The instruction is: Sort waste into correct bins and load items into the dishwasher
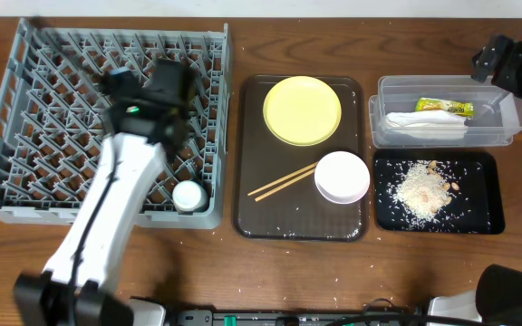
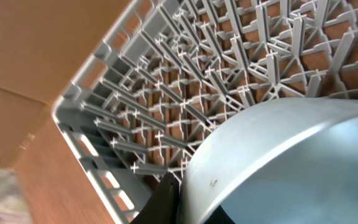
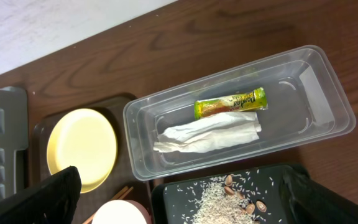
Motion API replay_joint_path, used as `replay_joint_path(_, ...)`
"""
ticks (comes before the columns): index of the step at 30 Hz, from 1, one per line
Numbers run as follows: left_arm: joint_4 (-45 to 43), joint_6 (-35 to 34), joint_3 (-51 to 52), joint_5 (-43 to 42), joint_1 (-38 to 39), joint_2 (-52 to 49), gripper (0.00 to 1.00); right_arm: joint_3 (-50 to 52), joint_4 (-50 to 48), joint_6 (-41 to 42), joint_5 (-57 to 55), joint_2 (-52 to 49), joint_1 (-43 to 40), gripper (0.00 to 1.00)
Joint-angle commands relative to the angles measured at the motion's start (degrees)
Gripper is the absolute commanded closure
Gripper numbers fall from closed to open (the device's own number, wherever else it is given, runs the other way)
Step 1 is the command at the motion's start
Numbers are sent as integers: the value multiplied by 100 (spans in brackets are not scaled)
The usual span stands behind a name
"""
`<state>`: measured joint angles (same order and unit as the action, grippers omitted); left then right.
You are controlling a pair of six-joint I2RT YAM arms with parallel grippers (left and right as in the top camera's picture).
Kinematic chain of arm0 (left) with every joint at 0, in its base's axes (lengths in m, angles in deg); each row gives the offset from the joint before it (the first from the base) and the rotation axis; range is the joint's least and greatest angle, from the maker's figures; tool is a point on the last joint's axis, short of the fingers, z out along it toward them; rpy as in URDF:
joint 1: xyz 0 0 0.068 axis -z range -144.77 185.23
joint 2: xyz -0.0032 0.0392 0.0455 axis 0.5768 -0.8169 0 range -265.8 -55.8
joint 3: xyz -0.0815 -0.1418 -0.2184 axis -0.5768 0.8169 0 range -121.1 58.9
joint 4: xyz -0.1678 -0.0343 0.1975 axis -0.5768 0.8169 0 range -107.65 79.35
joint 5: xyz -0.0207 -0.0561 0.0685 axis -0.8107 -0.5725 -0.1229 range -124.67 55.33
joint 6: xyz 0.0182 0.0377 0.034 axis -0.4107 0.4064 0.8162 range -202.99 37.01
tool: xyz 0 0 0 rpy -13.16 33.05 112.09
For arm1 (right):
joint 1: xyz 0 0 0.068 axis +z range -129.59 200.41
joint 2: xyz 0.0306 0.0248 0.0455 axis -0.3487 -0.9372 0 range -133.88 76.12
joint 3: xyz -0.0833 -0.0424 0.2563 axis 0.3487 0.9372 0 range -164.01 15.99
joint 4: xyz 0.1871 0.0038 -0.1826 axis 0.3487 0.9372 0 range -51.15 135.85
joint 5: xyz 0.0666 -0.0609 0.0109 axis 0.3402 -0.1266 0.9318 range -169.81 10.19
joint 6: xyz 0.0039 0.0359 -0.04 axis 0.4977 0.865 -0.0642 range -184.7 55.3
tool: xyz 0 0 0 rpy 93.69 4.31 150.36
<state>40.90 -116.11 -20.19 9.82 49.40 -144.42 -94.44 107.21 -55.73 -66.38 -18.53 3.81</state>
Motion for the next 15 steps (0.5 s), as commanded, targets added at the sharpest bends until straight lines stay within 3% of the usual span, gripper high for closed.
replay_joint_path(1, 116, -581, 61, 1480, 435, -570, 92, -35, 11, 63, 11, -17, -59, 1)
replay_joint_path(6, 562, -1176, 61, 2566, 916, -1231, 93, -35, 11, 63, 11, -20, -59, 1)
replay_joint_path(8, 1093, -1816, 66, 2896, 1119, -1510, 93, -35, 11, 63, 11, -17, -59, 1)
replay_joint_path(12, 1965, -2994, 96, 2900, 1207, -1650, 93, -35, 11, 63, 11, -20, -59, 1)
replay_joint_path(15, 2293, -3480, 175, 2774, 1204, -1657, 93, -35, 11, 63, 11, -17, -59, 1)
